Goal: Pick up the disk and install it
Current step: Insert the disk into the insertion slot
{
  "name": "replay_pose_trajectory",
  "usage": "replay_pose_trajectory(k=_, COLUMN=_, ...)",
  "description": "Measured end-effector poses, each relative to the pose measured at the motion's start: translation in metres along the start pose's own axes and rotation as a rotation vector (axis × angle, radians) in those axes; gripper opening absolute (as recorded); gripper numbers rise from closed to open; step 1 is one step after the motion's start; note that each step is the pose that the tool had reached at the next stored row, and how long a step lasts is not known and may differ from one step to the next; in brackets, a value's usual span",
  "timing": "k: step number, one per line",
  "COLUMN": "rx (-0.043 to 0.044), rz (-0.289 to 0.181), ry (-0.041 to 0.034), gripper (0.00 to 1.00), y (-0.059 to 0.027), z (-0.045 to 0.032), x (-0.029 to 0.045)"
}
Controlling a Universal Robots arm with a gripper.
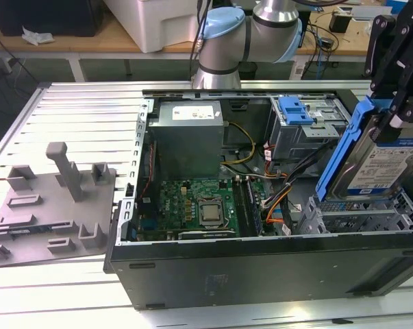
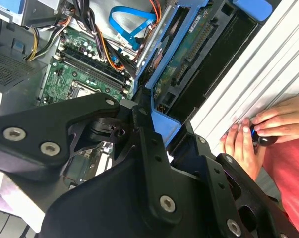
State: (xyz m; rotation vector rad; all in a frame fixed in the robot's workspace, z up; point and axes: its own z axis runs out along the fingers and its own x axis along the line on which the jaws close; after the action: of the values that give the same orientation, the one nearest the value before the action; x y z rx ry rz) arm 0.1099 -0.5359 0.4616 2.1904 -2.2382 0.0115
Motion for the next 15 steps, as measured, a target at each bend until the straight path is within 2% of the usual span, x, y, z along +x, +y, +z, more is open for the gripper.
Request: replay_pose_trajectory(k=15, rx=0.0000, rz=0.000, ry=-0.0001, gripper=0.36, y=-0.0007, z=0.0037, x=0.0028)
